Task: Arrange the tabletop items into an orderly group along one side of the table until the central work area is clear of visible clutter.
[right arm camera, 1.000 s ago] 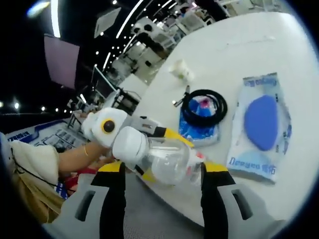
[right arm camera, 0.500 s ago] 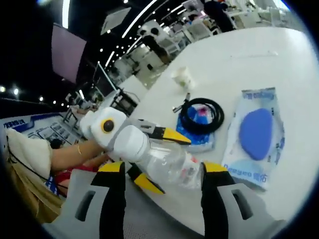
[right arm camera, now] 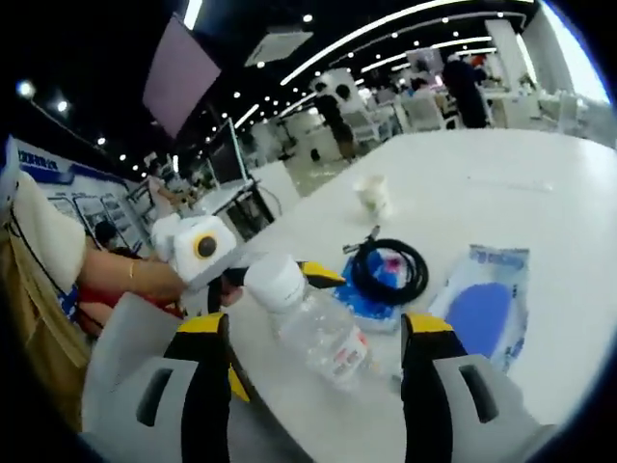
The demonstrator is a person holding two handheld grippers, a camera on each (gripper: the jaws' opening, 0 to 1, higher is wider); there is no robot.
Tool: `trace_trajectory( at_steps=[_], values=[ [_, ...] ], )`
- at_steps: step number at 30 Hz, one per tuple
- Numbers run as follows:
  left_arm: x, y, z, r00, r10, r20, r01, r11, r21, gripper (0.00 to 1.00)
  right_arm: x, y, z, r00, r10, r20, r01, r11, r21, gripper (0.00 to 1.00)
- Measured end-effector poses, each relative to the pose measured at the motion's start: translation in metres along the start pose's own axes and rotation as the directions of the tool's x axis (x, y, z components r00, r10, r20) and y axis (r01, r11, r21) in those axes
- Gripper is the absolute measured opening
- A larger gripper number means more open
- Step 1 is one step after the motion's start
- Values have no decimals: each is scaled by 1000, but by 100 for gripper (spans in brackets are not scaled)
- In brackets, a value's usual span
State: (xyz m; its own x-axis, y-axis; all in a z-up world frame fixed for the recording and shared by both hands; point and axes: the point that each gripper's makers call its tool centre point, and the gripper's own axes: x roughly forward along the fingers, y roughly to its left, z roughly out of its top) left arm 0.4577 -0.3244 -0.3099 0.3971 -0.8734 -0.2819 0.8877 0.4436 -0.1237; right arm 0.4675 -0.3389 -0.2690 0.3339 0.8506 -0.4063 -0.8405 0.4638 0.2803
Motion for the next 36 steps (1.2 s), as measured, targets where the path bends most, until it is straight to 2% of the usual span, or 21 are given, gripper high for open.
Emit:
trace_trajectory(
  at_steps=[5, 9, 12, 17, 23, 25, 27, 30, 36],
  values=[
    [-4, 4, 0, 999, 41, -26, -41, 999, 14, 99, 4, -1, -7, 1000, 20, -5, -20, 987, -158, 73],
    [-5, 5, 3, 998, 52, -35, -51, 998, 21, 99, 12, -3, -15, 998, 64, -2, -62, 955, -290, 71],
    [-5, 4, 5, 998, 55, -38, -54, 998, 28, 99, 19, -2, -20, 995, 100, -4, -95, 935, -342, 66],
    [-3, 4, 6, 998, 57, -34, -56, 998, 35, 99, 26, -6, -27, 990, 137, -11, -133, 930, -342, 62],
    [-2, 3, 5, 998, 56, -41, -54, 998, 30, 99, 38, -4, -31, 982, 187, -19, -181, 914, -363, 55],
    [-3, 5, 2, 996, 66, -53, -63, 996, 57, 99, 42, -4, -35, 982, 183, -41, -184, 899, -398, 52],
    [-4, 5, 0, 996, 68, -62, -64, 997, 53, 99, 43, 0, -35, 979, 203, -26, -198, 906, -375, 50],
    [-6, 6, 1, 996, 75, -58, -72, 996, 52, 99, 45, 6, -35, 974, 227, -15, -217, 904, -370, 42],
    [-11, 10, 0, 993, 95, -64, -92, 994, 52, 99, 46, 4, -34, 977, 211, -12, -201, 912, -357, 41]
  ],
)
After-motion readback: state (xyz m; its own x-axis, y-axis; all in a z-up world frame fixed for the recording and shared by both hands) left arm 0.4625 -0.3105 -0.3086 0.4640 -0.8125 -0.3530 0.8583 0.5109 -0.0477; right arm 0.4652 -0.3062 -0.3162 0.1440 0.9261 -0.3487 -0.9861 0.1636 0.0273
